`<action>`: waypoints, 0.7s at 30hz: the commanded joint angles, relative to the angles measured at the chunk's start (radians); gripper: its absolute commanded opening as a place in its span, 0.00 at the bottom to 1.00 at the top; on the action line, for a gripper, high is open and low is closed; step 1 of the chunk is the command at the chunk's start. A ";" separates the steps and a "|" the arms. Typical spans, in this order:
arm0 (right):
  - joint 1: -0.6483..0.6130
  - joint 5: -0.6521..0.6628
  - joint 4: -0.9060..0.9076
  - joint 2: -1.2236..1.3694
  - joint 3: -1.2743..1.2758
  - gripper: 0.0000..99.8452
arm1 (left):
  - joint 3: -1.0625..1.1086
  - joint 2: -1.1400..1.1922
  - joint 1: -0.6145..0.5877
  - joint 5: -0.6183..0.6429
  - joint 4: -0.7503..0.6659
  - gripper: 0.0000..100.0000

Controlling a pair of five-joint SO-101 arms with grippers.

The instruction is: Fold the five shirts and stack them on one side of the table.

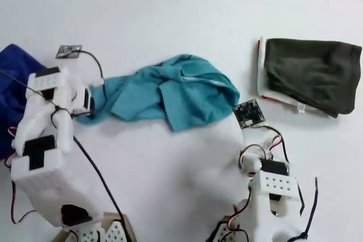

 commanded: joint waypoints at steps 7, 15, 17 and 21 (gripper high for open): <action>-0.005 0.006 -0.016 -0.022 -0.003 0.02 | -0.117 0.087 -0.005 -0.002 0.083 0.14; -0.005 0.006 -0.016 -0.022 -0.003 0.02 | -0.119 0.087 -0.003 -0.002 0.081 0.03; -0.005 0.006 -0.016 -0.022 -0.003 0.02 | -0.120 0.087 -0.003 -0.002 0.081 0.03; -0.005 0.006 -0.016 -0.022 -0.003 0.02 | -0.124 0.087 -0.002 0.005 0.080 0.03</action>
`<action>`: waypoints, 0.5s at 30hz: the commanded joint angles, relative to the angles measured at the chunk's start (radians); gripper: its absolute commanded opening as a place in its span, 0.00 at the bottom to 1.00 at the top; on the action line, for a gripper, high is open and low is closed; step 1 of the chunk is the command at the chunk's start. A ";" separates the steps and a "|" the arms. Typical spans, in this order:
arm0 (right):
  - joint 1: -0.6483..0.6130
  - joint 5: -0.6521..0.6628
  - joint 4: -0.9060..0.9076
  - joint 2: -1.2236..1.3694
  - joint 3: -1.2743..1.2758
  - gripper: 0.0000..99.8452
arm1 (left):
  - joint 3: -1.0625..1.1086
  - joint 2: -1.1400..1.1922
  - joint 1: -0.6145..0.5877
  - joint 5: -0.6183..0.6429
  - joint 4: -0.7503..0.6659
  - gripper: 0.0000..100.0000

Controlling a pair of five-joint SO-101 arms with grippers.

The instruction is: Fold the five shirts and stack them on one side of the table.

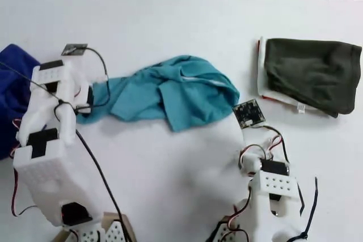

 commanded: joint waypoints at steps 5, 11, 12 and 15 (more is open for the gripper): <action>-0.005 0.006 0.053 -0.013 -0.100 0.02 | -0.013 -0.002 0.003 0.006 -0.017 0.03; -0.056 -0.055 0.364 -0.012 -0.453 0.02 | -0.012 -0.002 0.012 0.006 -0.021 0.03; -0.091 -0.064 0.397 -0.012 -0.491 0.02 | -0.013 -0.002 0.012 0.006 -0.021 0.03; -0.234 -0.078 0.460 -0.012 -0.565 0.02 | -0.013 -0.002 0.012 0.006 -0.021 0.03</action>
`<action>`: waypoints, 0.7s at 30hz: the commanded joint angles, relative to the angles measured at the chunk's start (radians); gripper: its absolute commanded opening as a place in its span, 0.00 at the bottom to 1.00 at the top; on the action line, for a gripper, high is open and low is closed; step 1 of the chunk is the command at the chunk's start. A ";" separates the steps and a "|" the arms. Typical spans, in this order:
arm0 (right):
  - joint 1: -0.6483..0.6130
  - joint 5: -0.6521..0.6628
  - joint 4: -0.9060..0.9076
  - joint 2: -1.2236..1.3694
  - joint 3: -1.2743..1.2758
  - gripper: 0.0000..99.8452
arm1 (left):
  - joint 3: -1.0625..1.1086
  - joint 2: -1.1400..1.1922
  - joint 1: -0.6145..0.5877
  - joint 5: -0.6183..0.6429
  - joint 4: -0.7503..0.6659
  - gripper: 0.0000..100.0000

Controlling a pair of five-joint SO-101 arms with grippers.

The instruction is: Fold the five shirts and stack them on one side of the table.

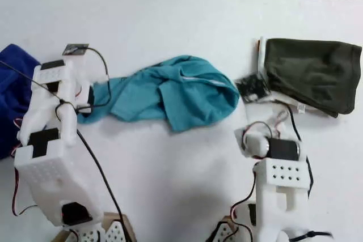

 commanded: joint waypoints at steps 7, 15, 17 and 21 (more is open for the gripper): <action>-0.386 -0.114 0.058 0.051 -0.123 0.08 | -0.013 0.000 0.000 0.005 -0.021 0.03; -0.406 -0.120 0.044 0.453 -0.333 0.16 | -0.013 0.002 0.000 0.005 -0.021 0.03; -0.421 -0.120 0.082 0.535 -0.431 0.13 | -0.015 0.003 0.000 0.005 -0.021 0.03; -0.535 -0.120 0.173 0.661 -0.588 0.09 | -0.015 0.003 0.000 0.005 -0.021 0.03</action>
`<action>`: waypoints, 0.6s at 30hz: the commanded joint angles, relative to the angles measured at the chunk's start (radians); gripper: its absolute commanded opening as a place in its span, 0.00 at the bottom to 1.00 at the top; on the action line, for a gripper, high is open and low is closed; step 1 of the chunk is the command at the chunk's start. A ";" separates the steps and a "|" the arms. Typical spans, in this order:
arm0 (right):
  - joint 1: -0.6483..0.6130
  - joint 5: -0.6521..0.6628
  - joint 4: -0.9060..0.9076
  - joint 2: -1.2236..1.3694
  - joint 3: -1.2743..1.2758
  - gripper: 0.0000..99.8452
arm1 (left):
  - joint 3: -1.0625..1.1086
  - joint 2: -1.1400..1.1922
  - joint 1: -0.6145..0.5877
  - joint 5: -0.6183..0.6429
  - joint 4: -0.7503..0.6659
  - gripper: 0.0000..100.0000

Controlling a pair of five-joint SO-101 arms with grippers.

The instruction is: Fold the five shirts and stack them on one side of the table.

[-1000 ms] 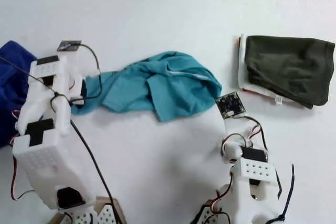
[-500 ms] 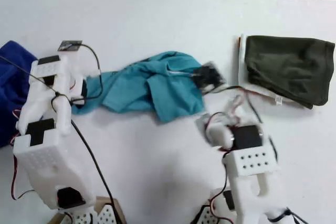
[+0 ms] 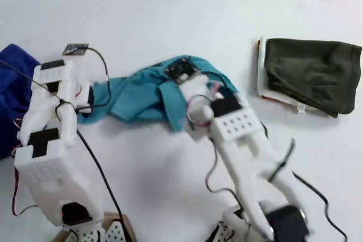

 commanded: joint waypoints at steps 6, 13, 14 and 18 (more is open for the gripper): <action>-0.183 -0.009 0.056 0.251 -0.244 0.09 | -0.015 0.003 0.000 0.005 -0.021 0.03; -0.182 -0.009 0.059 0.461 -0.365 0.09 | -0.015 0.005 0.000 0.005 -0.021 0.03; -0.179 -0.009 0.058 0.486 -0.382 0.09 | -0.015 0.005 0.000 0.005 -0.021 0.03; -0.177 -0.009 0.062 0.582 -0.443 0.09 | -0.015 0.005 0.000 0.005 -0.021 0.03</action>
